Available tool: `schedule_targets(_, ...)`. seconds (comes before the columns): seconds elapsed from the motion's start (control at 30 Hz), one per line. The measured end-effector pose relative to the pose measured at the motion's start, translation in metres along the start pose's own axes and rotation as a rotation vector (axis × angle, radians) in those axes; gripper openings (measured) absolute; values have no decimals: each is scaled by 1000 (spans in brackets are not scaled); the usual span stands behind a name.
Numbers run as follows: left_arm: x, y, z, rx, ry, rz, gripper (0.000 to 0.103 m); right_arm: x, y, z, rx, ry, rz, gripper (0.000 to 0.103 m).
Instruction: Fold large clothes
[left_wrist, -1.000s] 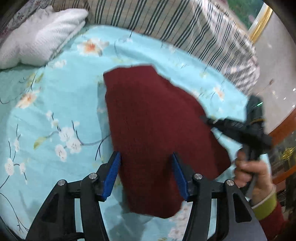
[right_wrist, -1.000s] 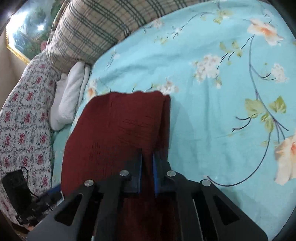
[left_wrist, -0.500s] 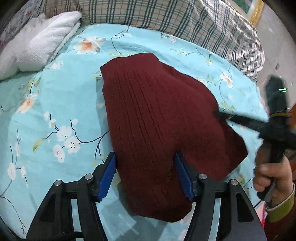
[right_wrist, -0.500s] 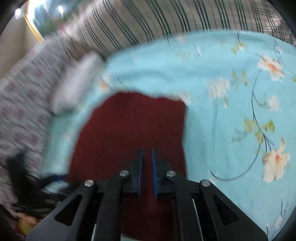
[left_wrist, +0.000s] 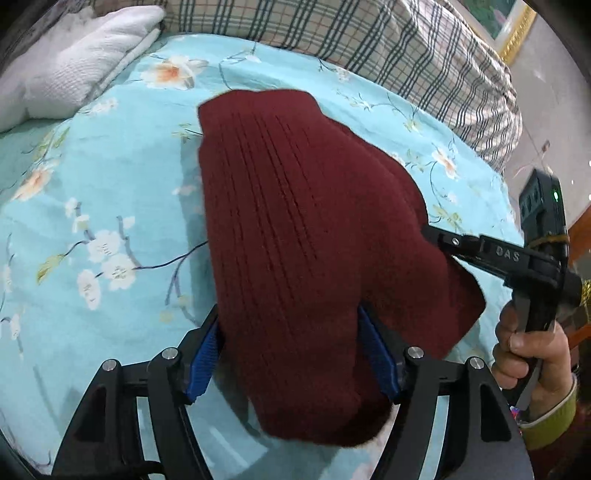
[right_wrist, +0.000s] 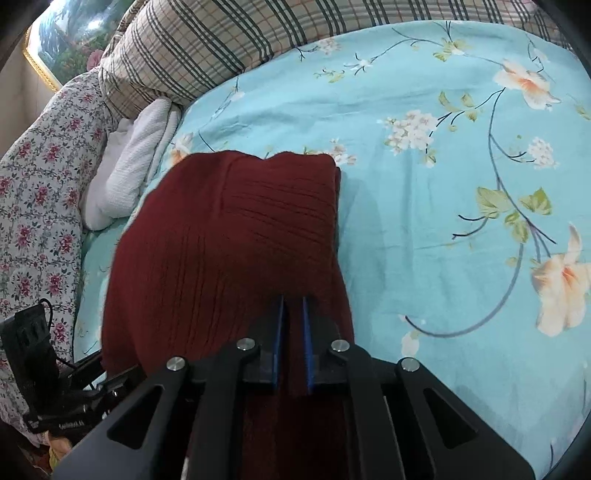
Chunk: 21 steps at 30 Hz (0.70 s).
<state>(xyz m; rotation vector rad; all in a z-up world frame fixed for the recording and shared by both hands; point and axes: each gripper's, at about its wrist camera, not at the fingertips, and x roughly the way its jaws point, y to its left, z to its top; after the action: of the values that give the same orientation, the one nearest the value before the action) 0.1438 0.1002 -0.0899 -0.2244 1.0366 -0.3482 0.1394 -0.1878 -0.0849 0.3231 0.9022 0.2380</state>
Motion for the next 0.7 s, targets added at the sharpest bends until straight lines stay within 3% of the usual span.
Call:
schedule_targets(0.13, -16, 8, -5, -34, -1, 12, 73, -24, 7, -9, -16, -23, -2, 12)
schedule_targets(0.33, -44, -12, -18, 23, -42, 106, 74, -61, 14, -39, -44, -46, 6, 14)
schedule_targets(0.43, -53, -17, -27, 30, -44, 121, 82, -72, 17, -58, -61, -36, 1, 24)
schedule_targets(0.5, -56, -20, -38, 35, -30, 131, 83, -79, 18, -74, -73, -31, -10, 30)
schedule_targets(0.7, -53, -27, -73, 87, 29, 204, 83, -86, 14, -111, -77, 5, -30, 31)
